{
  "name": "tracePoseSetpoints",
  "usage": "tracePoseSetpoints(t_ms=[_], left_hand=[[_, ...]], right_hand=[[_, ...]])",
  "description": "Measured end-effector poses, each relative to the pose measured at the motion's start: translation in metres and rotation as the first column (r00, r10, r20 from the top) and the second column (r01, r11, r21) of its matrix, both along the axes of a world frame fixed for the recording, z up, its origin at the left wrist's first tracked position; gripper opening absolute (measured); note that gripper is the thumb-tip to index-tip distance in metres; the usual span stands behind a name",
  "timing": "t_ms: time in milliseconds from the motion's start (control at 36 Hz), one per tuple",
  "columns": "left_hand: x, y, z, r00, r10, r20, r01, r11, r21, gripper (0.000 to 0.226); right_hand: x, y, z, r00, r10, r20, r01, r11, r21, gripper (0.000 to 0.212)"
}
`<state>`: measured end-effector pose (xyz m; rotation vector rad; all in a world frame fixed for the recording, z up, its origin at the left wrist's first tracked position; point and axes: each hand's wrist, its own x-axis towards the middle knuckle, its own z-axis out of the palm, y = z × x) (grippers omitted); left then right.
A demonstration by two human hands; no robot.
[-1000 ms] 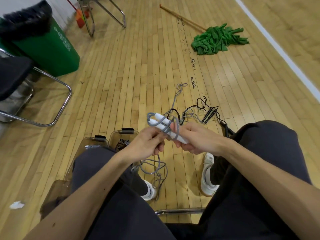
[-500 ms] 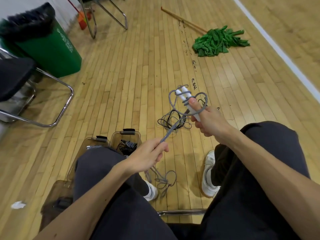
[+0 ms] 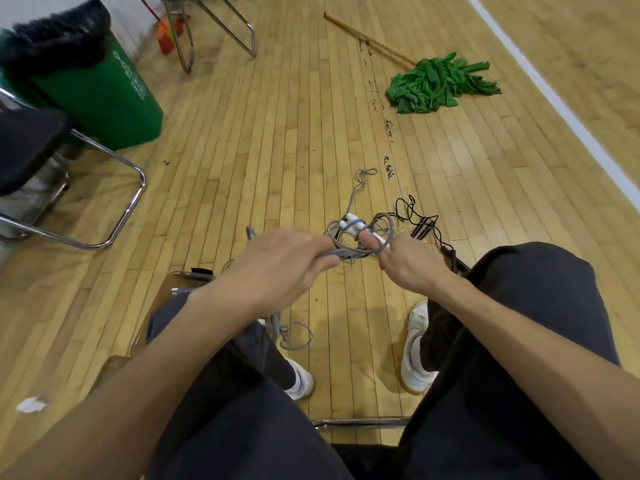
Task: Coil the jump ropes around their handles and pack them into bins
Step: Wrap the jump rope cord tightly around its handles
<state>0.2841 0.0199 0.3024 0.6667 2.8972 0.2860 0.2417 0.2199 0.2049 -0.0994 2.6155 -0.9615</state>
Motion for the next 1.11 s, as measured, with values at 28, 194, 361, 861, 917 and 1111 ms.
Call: tracePoseSetpoints(t_ms=[28, 194, 361, 861, 917, 1111], left_hand=[[-0.004, -0.002, 0.005, 0.999, -0.032, -0.029, 0.032, 0.999, 0.019, 0.033], [-0.031, -0.012, 0.033, 0.994, -0.103, -0.044, 0.109, 0.98, 0.164, 0.026], [-0.052, -0.005, 0.034, 0.993, -0.089, 0.077, 0.067, 0.965, 0.254, 0.018], [-0.062, -0.003, -0.044, 0.829, -0.145, 0.54, -0.268, 0.744, 0.612, 0.019], [-0.054, -0.007, -0.053, 0.809, -0.107, 0.578, -0.294, 0.778, 0.555, 0.013], [-0.031, 0.0, -0.072, 0.722, 0.095, 0.686, -0.551, 0.679, 0.486, 0.028]], right_hand=[[0.002, -0.001, 0.0, 0.999, 0.052, -0.005, -0.052, 0.999, -0.008, 0.086], [0.022, -0.004, 0.012, 0.959, 0.282, 0.03, -0.27, 0.941, -0.206, 0.084], [0.035, -0.011, 0.016, 0.914, 0.38, 0.144, -0.31, 0.88, -0.359, 0.061], [0.039, 0.004, 0.045, 0.869, 0.444, 0.217, -0.179, 0.692, -0.699, 0.072], [0.039, 0.006, 0.045, 0.872, 0.433, 0.228, -0.169, 0.703, -0.69, 0.069], [0.038, 0.007, 0.048, 0.876, 0.405, 0.261, -0.119, 0.707, -0.697, 0.062]])
